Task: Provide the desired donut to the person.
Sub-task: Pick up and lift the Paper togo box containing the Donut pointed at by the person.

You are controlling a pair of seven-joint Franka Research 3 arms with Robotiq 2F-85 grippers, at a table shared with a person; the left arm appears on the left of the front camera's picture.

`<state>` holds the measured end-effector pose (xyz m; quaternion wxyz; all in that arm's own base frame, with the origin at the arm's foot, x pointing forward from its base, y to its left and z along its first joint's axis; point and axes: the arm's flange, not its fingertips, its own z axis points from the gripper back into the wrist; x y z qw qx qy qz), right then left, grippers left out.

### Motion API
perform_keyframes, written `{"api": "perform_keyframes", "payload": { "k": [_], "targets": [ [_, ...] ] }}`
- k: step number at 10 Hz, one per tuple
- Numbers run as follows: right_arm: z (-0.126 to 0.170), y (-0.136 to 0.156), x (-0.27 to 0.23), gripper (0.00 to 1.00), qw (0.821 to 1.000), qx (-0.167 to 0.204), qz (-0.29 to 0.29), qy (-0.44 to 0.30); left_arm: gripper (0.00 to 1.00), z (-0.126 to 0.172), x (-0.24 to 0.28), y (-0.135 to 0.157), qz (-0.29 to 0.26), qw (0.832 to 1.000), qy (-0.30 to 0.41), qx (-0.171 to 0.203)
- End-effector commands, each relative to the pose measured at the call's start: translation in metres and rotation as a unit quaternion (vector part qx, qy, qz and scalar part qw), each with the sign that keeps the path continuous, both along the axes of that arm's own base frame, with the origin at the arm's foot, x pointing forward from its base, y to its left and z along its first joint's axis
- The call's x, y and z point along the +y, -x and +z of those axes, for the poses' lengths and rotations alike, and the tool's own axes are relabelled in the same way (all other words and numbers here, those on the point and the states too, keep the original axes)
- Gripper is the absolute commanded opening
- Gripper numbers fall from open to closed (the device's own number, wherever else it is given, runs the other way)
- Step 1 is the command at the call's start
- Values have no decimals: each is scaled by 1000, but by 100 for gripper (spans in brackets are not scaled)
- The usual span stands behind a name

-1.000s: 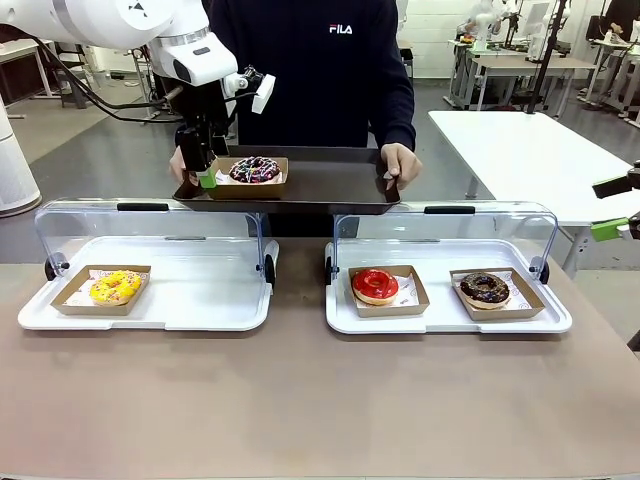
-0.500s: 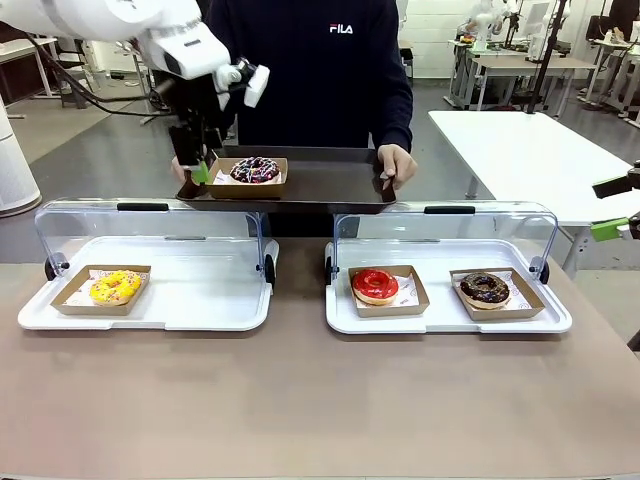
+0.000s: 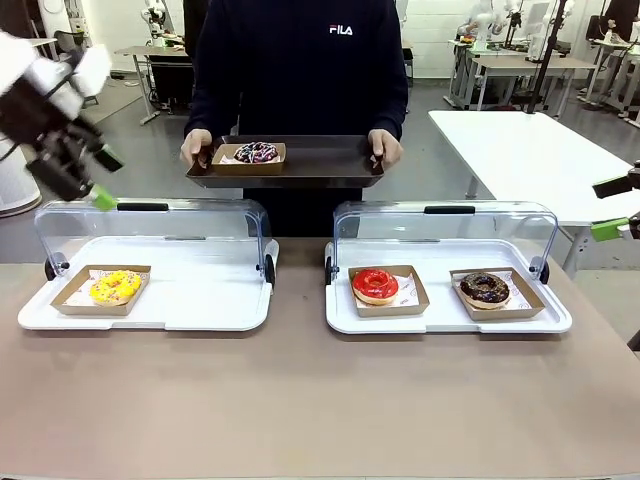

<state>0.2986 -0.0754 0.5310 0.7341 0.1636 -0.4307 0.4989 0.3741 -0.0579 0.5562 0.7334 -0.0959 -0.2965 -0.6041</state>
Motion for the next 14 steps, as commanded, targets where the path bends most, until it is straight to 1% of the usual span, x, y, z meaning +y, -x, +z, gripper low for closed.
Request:
{"api": "perform_keyframes", "payload": {
  "k": [1,2,3,4,6,7,8,9,10,12,14],
  "targets": [
    [-1,-3,1,100,1000,-4,8,-12,100,-27,26,26,-7,995,93,-28],
    [-1,-3,1,100,1000,-4,8,-12,100,-36,44,34,-10,994,101,-31],
    [-1,-3,1,100,1000,-4,8,-12,100,-43,59,38,-22,993,111,-32],
    [-1,-3,1,100,1000,-4,8,-12,100,-50,69,39,-19,991,129,-37],
    [-1,-3,1,100,1000,-4,8,-12,100,-67,76,36,-7,989,142,-28],
    [-1,-3,1,100,1000,-4,8,-12,100,-72,81,35,-18,988,147,-34],
    [-1,-3,1,100,1000,-4,8,-12,100,-78,84,39,-14,990,138,-36],
    [-1,-3,1,100,1000,-4,8,-12,100,-80,88,41,-13,987,156,-47],
    [-1,-3,1,100,1000,-4,8,-12,100,-84,89,43,-13,985,163,-47],
    [-1,-3,1,100,1000,-4,8,-12,100,-91,95,43,-5,984,172,-36],
    [-1,-3,1,100,1000,-4,8,-12,100,-91,102,46,8,985,171,-31]
  ]
}}
